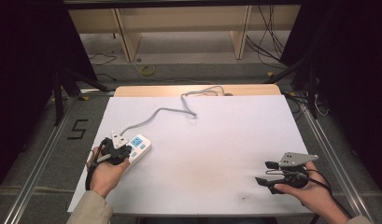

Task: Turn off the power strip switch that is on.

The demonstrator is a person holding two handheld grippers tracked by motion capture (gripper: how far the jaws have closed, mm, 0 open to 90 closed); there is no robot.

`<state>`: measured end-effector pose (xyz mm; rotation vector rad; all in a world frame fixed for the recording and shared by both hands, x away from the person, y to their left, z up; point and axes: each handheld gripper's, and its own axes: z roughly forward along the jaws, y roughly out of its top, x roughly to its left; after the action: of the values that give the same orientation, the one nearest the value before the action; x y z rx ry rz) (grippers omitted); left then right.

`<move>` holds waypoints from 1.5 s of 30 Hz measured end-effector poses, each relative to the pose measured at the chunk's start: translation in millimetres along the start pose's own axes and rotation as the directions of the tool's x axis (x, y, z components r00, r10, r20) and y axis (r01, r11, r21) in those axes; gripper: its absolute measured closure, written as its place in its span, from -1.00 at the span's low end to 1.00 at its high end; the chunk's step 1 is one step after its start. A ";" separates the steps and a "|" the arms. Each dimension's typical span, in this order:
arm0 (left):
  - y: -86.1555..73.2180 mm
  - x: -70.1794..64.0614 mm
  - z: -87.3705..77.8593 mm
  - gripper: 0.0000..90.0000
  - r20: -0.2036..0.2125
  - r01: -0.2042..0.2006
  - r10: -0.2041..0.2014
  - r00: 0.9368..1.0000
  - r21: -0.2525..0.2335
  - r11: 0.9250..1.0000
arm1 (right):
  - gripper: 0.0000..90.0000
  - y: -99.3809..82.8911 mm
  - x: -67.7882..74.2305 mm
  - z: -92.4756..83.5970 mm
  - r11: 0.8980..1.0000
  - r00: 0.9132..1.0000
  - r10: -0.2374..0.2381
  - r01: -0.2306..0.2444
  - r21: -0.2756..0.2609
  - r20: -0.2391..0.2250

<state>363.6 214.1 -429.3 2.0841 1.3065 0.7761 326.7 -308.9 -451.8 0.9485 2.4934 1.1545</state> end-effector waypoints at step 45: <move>8.5 2.2 34.1 1.00 0.045 -0.016 0.010 0.999 0.146 0.989 | -0.40 -0.4 0.0 0.5 1.000 1.000 0.006 -0.006 0.005 -0.004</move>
<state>393.9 207.9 -446.0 2.2133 1.3634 0.6538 326.7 -308.7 -452.5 0.9566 2.4994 1.1534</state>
